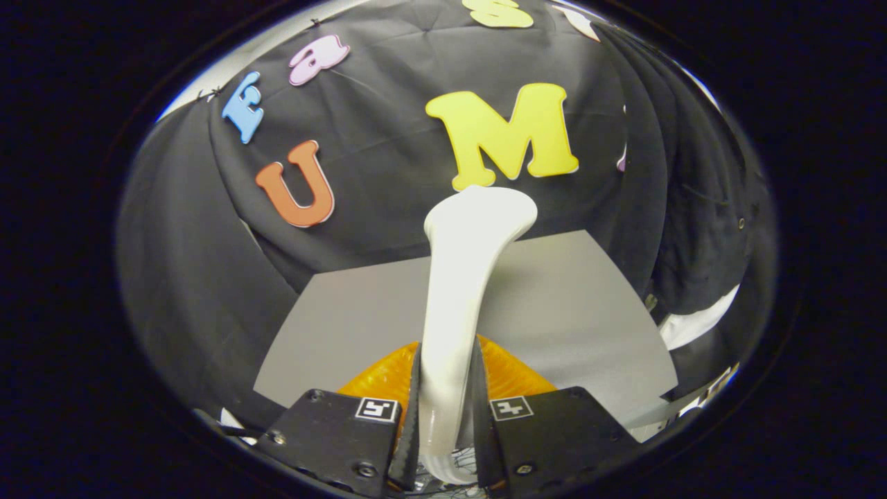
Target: Iron the clothes twice with a garment steamer, once on the left side and once on the right side.
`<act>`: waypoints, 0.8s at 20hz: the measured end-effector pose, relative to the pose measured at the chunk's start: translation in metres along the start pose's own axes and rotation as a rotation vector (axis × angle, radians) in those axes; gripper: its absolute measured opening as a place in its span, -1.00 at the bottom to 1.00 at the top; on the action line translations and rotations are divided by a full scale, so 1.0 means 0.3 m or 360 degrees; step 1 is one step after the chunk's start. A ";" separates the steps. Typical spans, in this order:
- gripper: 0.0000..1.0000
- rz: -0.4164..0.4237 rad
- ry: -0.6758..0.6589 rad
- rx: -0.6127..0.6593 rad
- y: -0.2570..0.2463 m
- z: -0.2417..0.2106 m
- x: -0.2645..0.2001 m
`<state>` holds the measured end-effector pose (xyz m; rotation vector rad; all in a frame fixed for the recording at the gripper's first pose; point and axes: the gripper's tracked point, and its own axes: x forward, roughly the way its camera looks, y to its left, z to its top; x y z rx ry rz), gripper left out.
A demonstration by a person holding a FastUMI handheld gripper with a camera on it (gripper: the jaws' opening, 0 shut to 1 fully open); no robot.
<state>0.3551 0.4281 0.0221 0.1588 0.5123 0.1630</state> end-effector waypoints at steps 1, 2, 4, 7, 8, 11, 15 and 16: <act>-0.30 0.0021 -0.0033 -0.0015 -0.009 0.017 -0.031; -0.30 0.0045 -0.0070 -0.0040 -0.018 0.028 -0.062; -0.30 0.0083 -0.0136 -0.0075 -0.048 0.050 -0.131; -0.30 0.0101 -0.0238 -0.0100 -0.107 0.075 -0.245; -0.30 0.0089 -0.0270 -0.0107 -0.137 0.080 -0.286; -0.30 0.0075 -0.0379 -0.0143 -0.221 0.105 -0.403; -0.30 0.0042 -0.0543 -0.0113 -0.342 0.153 -0.557; -0.30 0.0025 -0.0582 -0.0108 -0.375 0.173 -0.590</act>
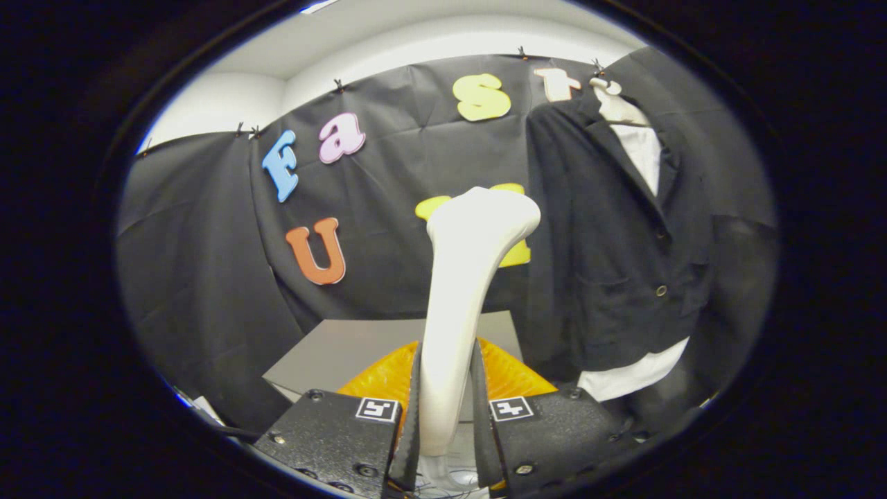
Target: Iron the clothes twice with a garment steamer, once on the left side and once on the right side.
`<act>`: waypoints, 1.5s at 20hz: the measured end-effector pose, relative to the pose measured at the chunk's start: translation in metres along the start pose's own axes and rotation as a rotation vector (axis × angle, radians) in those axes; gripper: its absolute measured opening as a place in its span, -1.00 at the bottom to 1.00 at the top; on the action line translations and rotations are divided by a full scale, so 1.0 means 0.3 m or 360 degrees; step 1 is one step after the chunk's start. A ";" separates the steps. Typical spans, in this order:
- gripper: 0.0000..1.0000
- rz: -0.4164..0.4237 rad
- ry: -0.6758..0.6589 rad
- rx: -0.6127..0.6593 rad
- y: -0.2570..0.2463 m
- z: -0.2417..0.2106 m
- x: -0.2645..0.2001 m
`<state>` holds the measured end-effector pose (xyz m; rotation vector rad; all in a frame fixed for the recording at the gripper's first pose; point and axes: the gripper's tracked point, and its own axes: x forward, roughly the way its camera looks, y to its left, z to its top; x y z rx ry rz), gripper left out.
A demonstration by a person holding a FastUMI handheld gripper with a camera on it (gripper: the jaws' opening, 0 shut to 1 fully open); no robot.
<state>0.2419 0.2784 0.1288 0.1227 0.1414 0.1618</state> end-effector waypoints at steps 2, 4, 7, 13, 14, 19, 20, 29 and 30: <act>-0.30 -0.0031 -0.0087 0.0004 -0.058 0.061 -0.043; -0.30 -0.0039 -0.0169 0.0019 -0.102 0.123 -0.086; -0.31 -0.0033 -0.0292 0.0005 -0.182 0.209 -0.117; -0.30 -0.0047 -0.0410 -0.0068 -0.388 0.347 -0.132; -0.31 -0.0047 -0.0419 -0.0076 -0.429 0.366 -0.118; -0.31 -0.0038 -0.0486 -0.0130 -0.594 0.490 -0.055; -0.30 -0.0036 -0.0499 -0.0143 -0.624 0.516 -0.038; -0.31 0.0121 -0.0622 -0.0256 -0.720 0.695 0.107; -0.31 0.0120 -0.0621 -0.0261 -0.723 0.698 0.123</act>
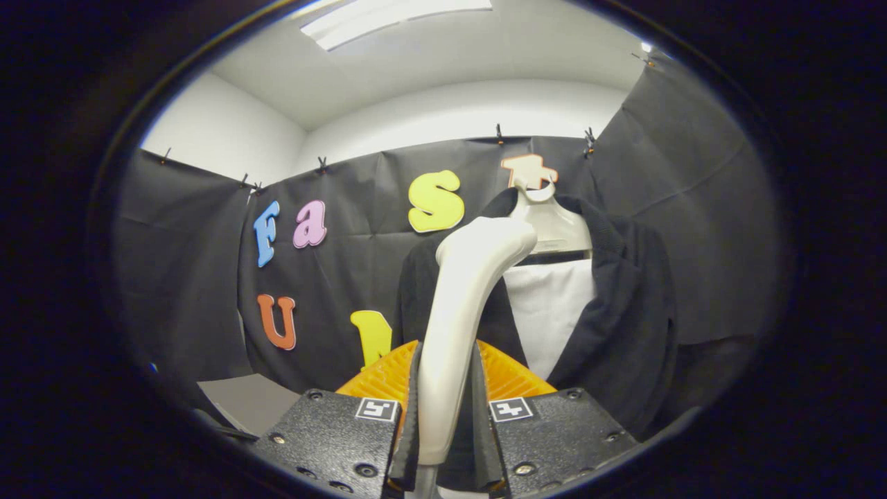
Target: Iron the clothes twice with a garment steamer, once on the left side and once on the right side.
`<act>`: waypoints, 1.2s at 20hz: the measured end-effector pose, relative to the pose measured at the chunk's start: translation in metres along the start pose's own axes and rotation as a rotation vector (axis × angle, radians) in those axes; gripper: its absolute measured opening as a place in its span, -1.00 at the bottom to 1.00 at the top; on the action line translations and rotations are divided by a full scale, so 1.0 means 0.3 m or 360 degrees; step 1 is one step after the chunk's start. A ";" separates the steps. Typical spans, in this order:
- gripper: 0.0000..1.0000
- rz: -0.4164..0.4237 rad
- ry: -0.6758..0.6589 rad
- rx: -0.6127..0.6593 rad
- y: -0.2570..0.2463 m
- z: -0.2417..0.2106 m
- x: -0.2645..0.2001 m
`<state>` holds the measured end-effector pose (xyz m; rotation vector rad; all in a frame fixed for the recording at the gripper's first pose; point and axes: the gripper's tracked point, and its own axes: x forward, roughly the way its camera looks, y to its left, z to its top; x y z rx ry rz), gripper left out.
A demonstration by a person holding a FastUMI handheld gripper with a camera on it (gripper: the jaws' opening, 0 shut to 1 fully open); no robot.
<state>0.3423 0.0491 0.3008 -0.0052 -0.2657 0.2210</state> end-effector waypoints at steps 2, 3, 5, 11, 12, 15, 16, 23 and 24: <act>-0.31 0.0006 -0.0002 0.0001 0.005 -0.008 0.022; -0.31 -0.0003 0.0005 0.0000 0.006 -0.019 0.029; -0.30 -0.0035 0.0024 0.0007 0.006 -0.048 0.029; -0.30 -0.0068 0.0095 0.0021 0.057 -0.128 0.008; -0.30 -0.0075 0.0111 0.0031 0.064 -0.149 0.004; -0.30 -0.0088 0.0160 0.0068 0.072 -0.198 -0.021; -0.30 -0.0093 0.0176 0.0088 0.075 -0.215 -0.028; -0.31 -0.0137 0.0289 0.0168 0.051 -0.337 -0.089; -0.30 -0.0139 0.0306 0.0181 0.049 -0.356 -0.097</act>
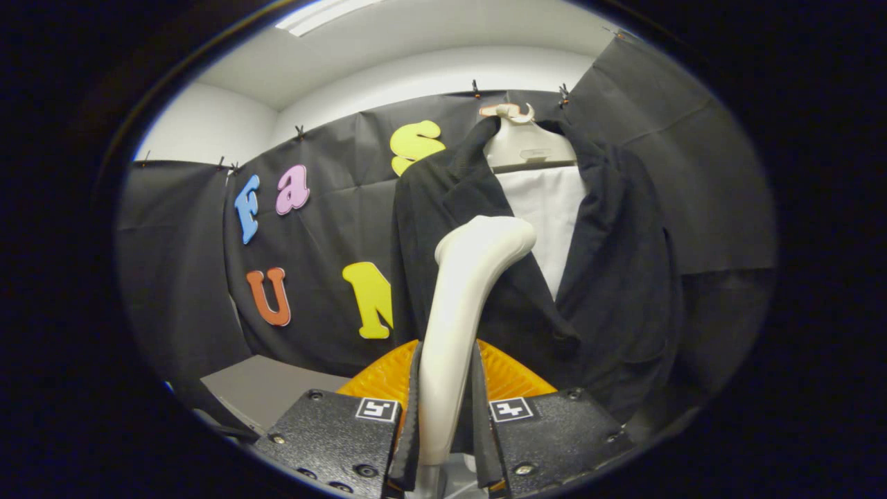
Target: Iron the clothes twice with a garment steamer, once on the left side and once on the right side.
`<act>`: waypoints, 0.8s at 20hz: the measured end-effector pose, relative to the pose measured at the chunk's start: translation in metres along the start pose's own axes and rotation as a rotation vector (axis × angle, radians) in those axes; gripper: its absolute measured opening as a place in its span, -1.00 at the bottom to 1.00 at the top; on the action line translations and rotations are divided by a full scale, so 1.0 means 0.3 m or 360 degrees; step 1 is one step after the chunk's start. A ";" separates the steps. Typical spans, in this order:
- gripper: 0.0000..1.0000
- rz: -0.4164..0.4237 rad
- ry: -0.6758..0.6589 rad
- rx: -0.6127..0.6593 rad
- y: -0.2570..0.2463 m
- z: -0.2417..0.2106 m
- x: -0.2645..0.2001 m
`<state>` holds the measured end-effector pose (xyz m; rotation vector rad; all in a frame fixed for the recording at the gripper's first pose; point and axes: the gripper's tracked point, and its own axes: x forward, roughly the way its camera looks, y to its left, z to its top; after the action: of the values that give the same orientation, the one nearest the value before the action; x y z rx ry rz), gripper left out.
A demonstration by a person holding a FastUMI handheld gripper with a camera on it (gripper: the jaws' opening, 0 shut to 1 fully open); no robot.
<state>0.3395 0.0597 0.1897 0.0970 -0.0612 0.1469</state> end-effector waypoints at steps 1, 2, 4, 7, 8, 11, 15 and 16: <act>-0.30 -0.0003 0.0017 0.0014 -0.007 -0.021 -0.005; -0.31 -0.0007 0.0034 0.0030 -0.015 -0.043 -0.010; -0.30 -0.0020 0.0071 0.0050 -0.032 -0.088 -0.021; -0.31 -0.0033 0.0140 0.0084 -0.054 -0.168 -0.030; -0.31 -0.0041 0.0160 0.0098 -0.065 -0.191 -0.034; -0.31 -0.0069 0.0219 0.0144 -0.098 -0.264 -0.039; -0.31 -0.0090 0.0310 0.0194 -0.121 -0.369 -0.033; -0.31 -0.0093 0.0331 0.0204 -0.130 -0.399 -0.042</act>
<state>0.3394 0.0315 0.0663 0.2109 0.1589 0.1021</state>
